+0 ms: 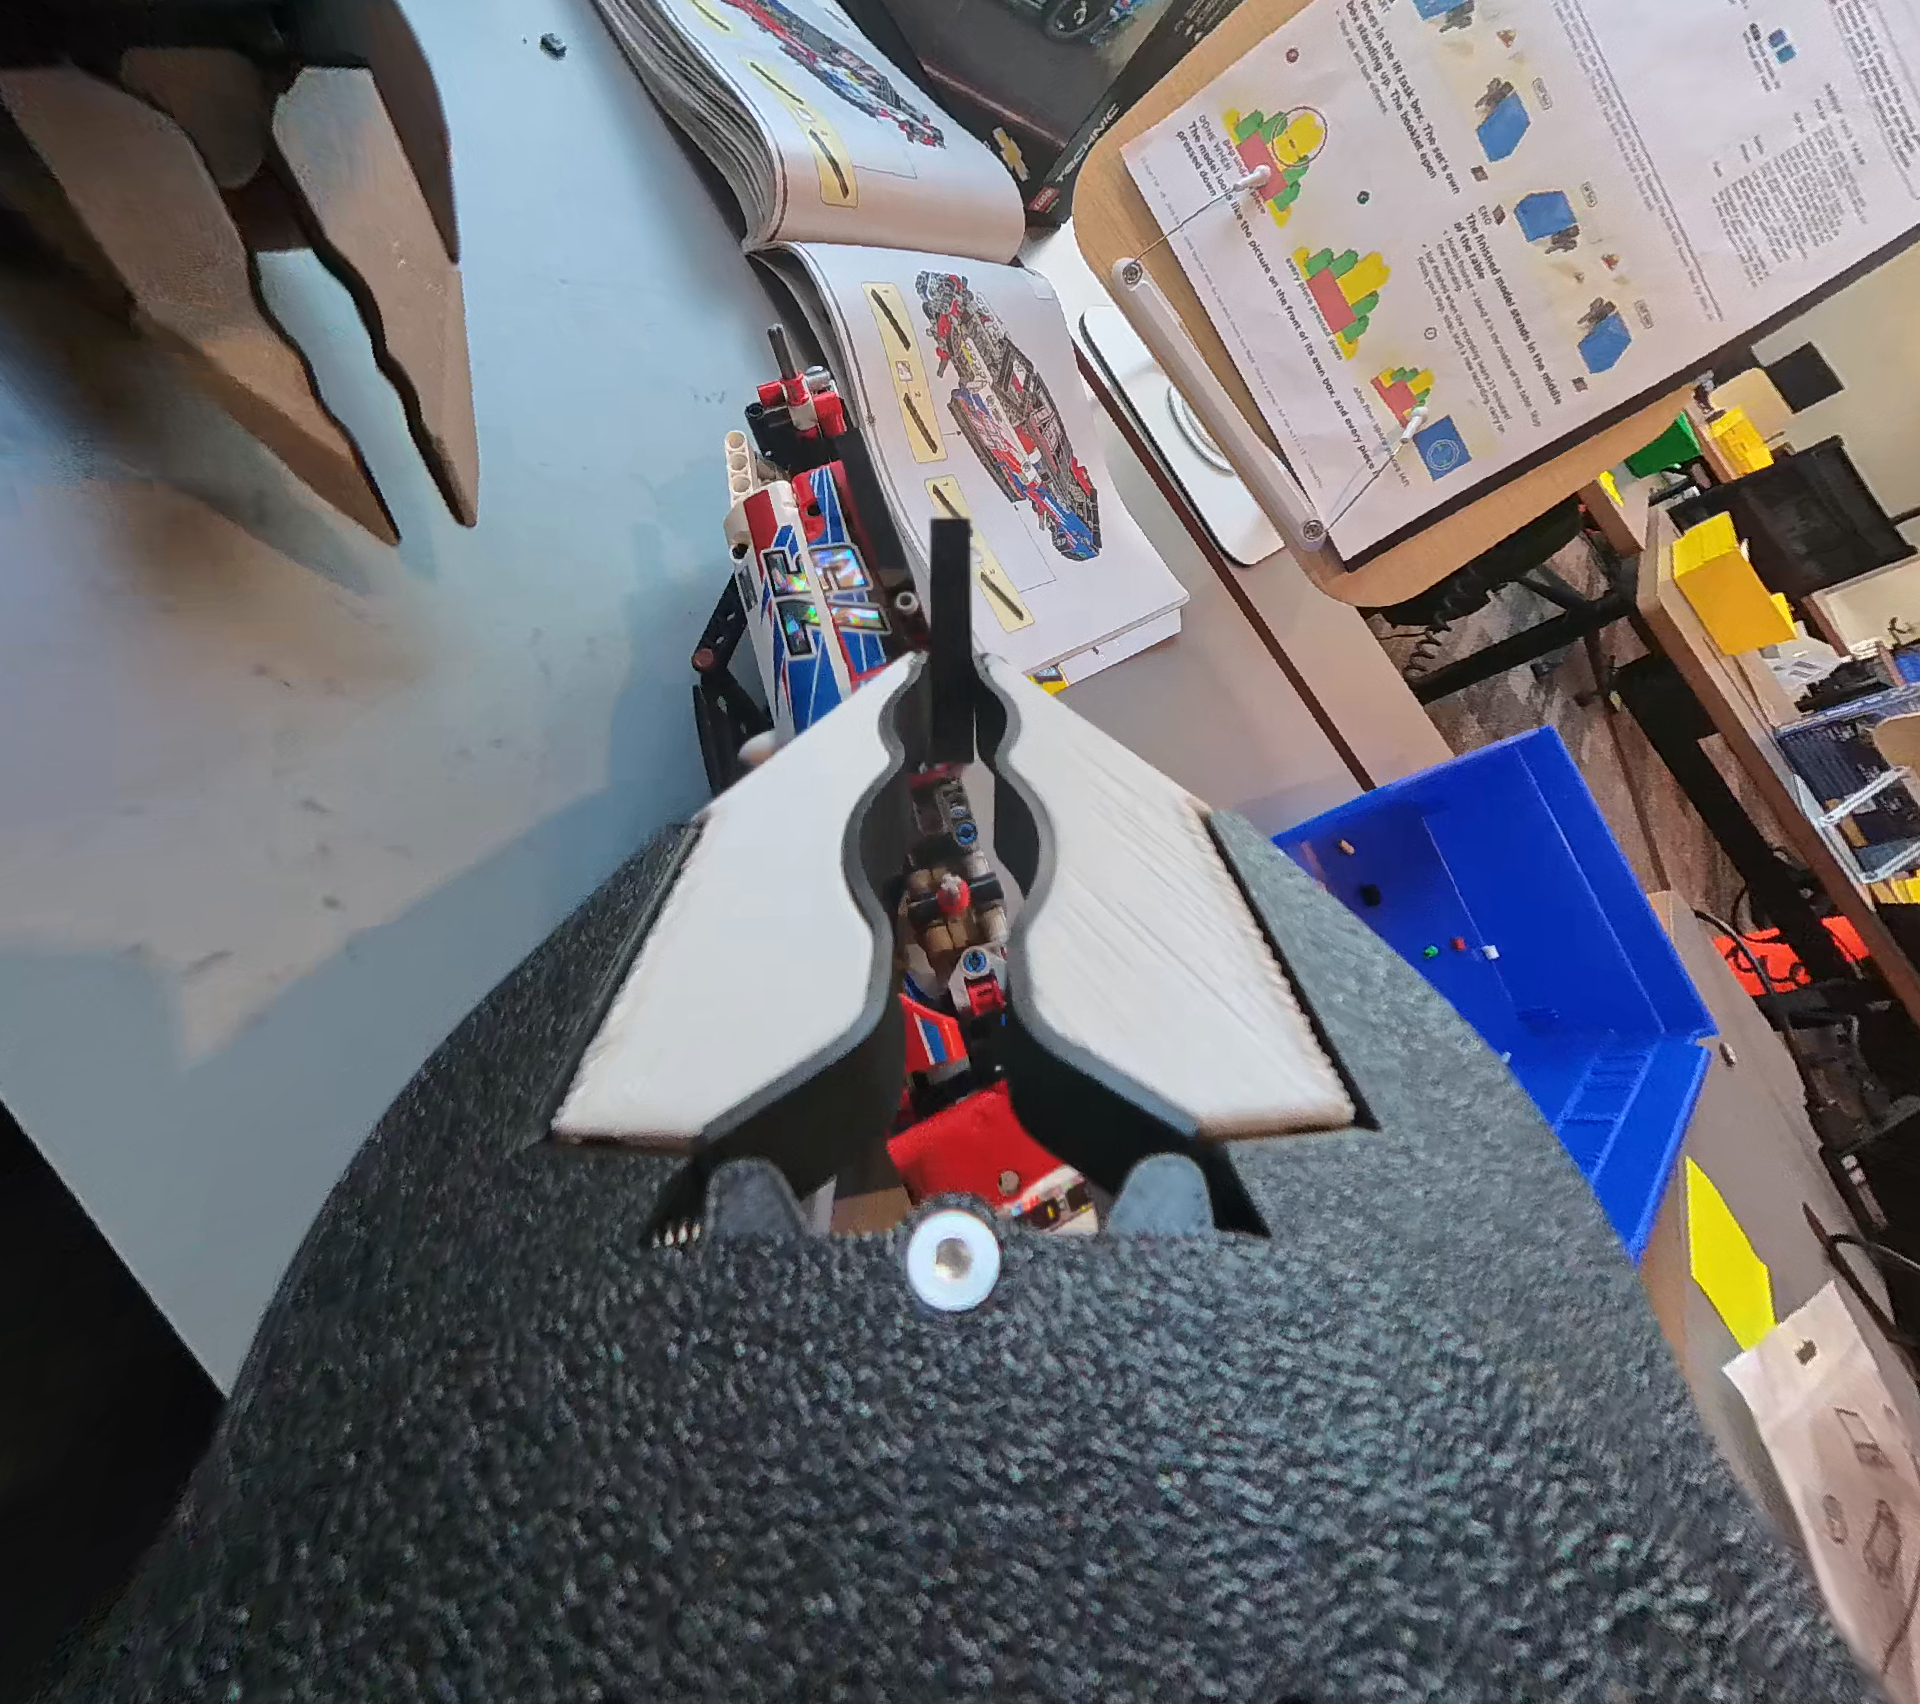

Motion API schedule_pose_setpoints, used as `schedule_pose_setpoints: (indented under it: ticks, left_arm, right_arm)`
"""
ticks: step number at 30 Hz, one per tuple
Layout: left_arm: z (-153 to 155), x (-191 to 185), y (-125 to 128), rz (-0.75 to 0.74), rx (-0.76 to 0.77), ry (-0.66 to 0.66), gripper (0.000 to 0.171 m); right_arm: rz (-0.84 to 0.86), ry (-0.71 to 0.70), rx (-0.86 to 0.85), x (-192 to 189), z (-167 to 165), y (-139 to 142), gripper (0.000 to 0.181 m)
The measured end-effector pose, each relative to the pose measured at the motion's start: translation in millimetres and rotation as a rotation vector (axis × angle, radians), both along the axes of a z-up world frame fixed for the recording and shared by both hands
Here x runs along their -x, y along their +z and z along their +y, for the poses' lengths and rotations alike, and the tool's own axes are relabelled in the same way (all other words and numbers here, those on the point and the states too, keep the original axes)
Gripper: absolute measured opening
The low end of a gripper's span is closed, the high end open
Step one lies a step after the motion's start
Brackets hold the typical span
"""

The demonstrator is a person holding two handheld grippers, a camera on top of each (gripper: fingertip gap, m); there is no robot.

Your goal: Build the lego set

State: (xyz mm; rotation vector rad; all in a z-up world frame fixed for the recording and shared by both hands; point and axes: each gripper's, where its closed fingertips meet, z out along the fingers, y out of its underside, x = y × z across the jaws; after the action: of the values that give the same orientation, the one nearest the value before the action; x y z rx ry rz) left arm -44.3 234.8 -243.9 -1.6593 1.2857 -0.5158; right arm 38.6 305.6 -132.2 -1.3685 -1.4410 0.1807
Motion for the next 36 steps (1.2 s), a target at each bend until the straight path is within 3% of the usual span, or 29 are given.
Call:
schedule_pose_setpoints:
  ticks: [7,11,16,21,25,31,36]
  left_arm:
    - [14,5,15,-0.051,0.048,0.013,0.013]
    - [36,3,60,-0.106,0.047,-0.036,0.017]
    - [69,-13,113,-0.186,0.280,-0.178,0.031]
    - [92,-29,108,-0.113,0.522,-0.304,0.038]
    - [96,-41,97,-0.102,0.683,-0.343,0.043]
    - [101,-44,87,-0.077,0.721,-0.353,0.049]
    - [100,-44,83,-0.065,0.756,-0.374,0.036]
  right_arm:
    - [-0.094,0.017,0.041,-14,9,-10,0.006]
    - [-0.150,0.048,0.088,-11,15,-18,0.007]
    - [-0.212,0.092,0.095,-5,19,-23,0.007]
    - [-0.246,0.079,0.123,-8,24,-27,0.007]
    - [-0.183,0.023,0.143,-24,32,-11,0.006]
    - [-0.211,0.068,0.133,-14,22,-16,0.006]
    - [-0.272,0.100,0.114,5,20,-30,0.006]
